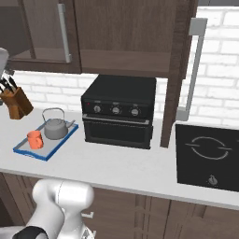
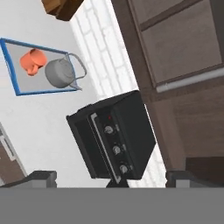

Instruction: Pick the kettle from the counter and place it on the tray. Then pick the mug from the cabinet and place it on the tray. Then close the cabinet doors.

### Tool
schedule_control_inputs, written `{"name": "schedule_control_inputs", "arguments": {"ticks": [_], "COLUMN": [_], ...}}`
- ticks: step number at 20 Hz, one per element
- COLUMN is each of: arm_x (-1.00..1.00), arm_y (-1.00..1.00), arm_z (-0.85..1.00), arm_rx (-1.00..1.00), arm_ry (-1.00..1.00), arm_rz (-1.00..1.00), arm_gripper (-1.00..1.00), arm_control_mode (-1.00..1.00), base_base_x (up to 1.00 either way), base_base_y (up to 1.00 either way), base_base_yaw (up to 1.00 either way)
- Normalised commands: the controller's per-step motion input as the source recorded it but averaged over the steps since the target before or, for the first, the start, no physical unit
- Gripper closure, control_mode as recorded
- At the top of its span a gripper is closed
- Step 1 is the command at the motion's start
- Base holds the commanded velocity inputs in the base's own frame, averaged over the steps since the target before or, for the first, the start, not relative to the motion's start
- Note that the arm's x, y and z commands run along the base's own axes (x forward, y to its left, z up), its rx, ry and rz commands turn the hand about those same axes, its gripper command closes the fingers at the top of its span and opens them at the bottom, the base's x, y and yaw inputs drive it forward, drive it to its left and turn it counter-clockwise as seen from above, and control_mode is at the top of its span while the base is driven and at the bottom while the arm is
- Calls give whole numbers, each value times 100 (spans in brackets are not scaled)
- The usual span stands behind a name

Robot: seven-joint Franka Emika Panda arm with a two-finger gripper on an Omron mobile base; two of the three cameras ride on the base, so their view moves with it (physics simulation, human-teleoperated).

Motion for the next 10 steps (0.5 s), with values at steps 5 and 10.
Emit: {"name": "schedule_control_inputs", "arguments": {"ticks": [5,10], "arm_x": [-35,-27], "arm_y": [-49,-43], "arm_z": [0,0], "arm_rx": [5,18], "arm_ry": [0,-17], "arm_rz": [-23,-31], "arm_gripper": [-100,-100], "arm_control_mode": [-100,-100], "base_base_x": [0,0], "base_base_y": [0,0], "base_base_yaw": [0,0]}}
